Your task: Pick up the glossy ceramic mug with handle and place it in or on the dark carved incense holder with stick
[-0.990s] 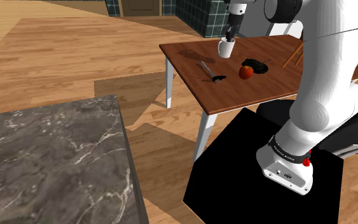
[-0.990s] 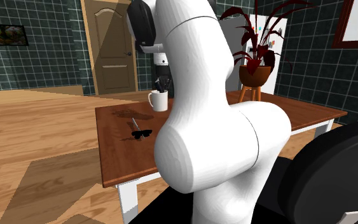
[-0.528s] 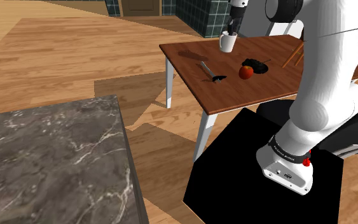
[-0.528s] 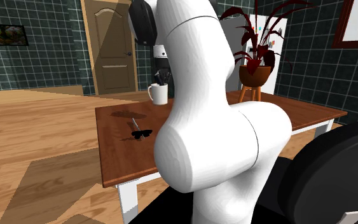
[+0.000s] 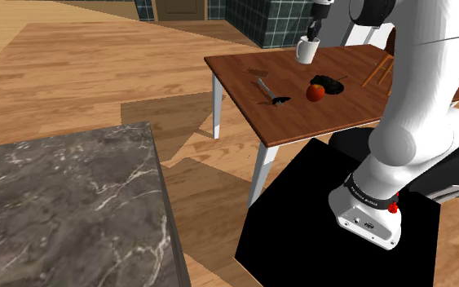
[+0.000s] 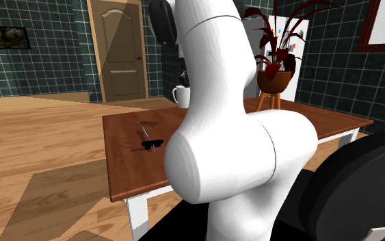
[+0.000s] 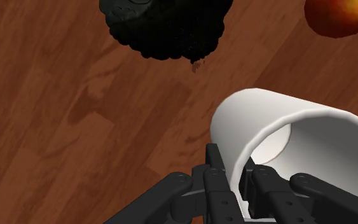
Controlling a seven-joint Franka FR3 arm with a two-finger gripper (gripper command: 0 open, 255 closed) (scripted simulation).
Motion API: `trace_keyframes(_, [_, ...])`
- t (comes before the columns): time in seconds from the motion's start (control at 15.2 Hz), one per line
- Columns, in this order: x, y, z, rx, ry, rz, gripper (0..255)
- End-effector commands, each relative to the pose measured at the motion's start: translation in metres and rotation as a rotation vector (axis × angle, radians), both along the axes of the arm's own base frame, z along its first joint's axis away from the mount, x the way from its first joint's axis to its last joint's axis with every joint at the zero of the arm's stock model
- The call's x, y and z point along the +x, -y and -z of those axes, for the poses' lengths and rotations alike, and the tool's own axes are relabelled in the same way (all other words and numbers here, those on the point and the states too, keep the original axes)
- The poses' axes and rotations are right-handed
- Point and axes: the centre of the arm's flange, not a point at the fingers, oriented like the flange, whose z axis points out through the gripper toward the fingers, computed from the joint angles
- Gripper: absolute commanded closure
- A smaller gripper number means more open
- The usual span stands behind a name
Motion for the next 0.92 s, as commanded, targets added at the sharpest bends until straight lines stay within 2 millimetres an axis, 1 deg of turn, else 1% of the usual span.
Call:
trace_keyframes(0.0, [-0.019,0.017,-0.001,0.000,0.001,-0.001,255])
trace_keyframes(0.66, [-0.115,0.106,-0.014,0.000,0.001,-0.001,255])
trace_keyframes(0.73, [-0.129,0.119,-0.016,0.000,0.001,-0.001,255])
trace_keyframes(0.86, [-0.129,0.119,-0.005,0.000,0.001,-0.001,255])
